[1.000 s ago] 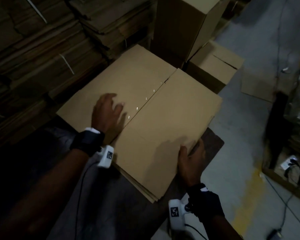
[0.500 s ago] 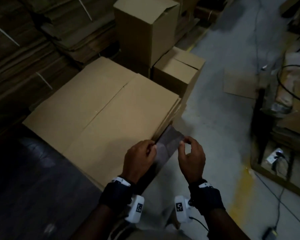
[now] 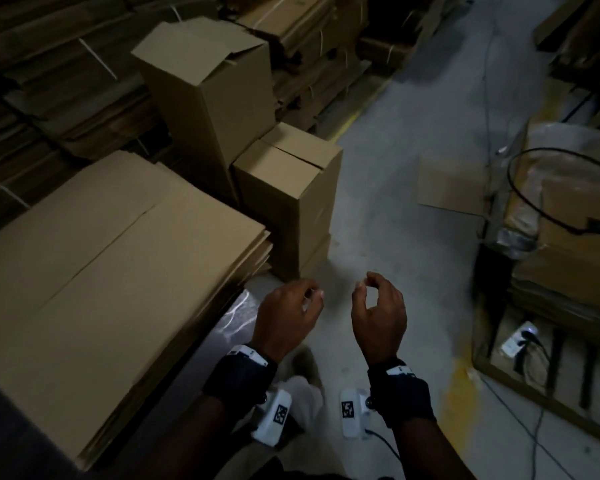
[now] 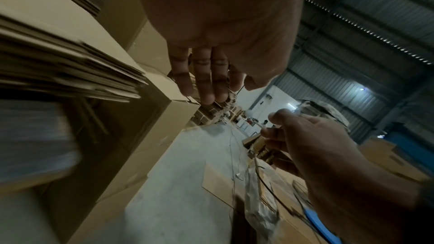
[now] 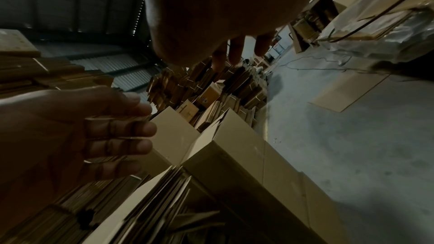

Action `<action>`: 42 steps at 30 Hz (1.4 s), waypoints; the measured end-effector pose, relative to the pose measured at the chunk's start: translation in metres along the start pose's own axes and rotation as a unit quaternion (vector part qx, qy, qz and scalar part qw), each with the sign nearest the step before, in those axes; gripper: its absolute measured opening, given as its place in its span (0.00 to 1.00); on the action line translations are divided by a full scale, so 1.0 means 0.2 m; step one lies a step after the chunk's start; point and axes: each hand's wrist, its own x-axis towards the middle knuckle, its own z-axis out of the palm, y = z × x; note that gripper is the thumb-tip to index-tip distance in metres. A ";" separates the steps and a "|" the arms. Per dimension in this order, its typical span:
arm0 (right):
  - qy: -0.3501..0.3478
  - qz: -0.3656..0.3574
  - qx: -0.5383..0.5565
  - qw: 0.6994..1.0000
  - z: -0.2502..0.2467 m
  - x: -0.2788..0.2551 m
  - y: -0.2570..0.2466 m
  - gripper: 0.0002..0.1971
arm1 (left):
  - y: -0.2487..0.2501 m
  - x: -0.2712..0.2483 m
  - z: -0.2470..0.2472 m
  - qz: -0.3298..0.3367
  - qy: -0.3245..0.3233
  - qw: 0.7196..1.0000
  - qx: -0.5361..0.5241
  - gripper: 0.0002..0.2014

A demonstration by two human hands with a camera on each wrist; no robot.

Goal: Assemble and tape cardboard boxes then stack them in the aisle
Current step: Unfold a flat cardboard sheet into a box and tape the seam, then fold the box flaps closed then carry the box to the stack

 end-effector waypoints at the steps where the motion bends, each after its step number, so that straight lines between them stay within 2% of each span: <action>1: -0.003 -0.009 -0.006 1.000 0.03 0.08 0.06 0.13 | 0.00 0.08 0.05 0.002 0.000 1.000 0.005 0.14; 6: -0.031 -0.046 -0.038 0.998 0.21 0.55 0.32 0.12 | -0.07 0.53 0.28 -0.011 0.011 0.999 0.051 0.06; 10: -0.068 -0.079 -0.056 0.993 0.35 0.92 0.42 0.13 | -0.12 0.88 0.37 -0.052 0.020 0.996 0.064 0.12; 15: -0.138 -0.139 -0.055 0.979 0.56 1.37 0.46 0.13 | -0.14 1.24 0.38 -0.089 0.047 0.991 0.084 0.12; 19: -0.200 -0.217 -0.039 0.955 0.79 1.67 0.50 0.13 | -0.21 1.44 0.40 -0.140 0.099 0.980 0.098 0.16; 23: -0.264 -0.261 -0.020 0.928 1.08 1.93 0.53 0.14 | -0.30 1.58 0.45 -0.202 0.157 0.957 0.135 0.19; 27: -0.352 -0.313 -0.012 0.882 1.35 2.17 0.52 0.15 | -0.46 1.70 0.54 -0.335 0.191 0.918 0.089 0.24; 31: -0.429 -0.339 -0.018 0.837 1.61 2.38 0.49 0.23 | -0.53 1.80 0.60 -0.390 0.234 0.887 0.082 0.27; 33: -0.473 -0.334 -0.015 0.815 1.73 2.46 0.49 0.28 | -0.59 1.84 0.62 -0.437 0.262 0.857 0.072 0.34; 36: -0.575 -0.283 -0.032 0.767 1.87 2.53 0.52 0.38 | -0.75 1.84 0.67 -0.525 0.286 0.802 0.003 0.44; 39: -0.696 -0.206 -0.031 0.687 1.95 2.59 0.52 0.49 | -0.77 1.85 0.71 -0.560 0.336 0.738 -0.170 0.52; 40: -0.721 -0.183 -0.024 0.668 1.96 2.59 0.52 0.50 | -0.77 1.85 0.73 -0.551 0.351 0.725 -0.217 0.51; 42: -0.739 -0.165 -0.010 0.653 1.93 2.60 0.51 0.51 | -0.75 1.85 0.77 -0.534 0.355 0.729 -0.239 0.45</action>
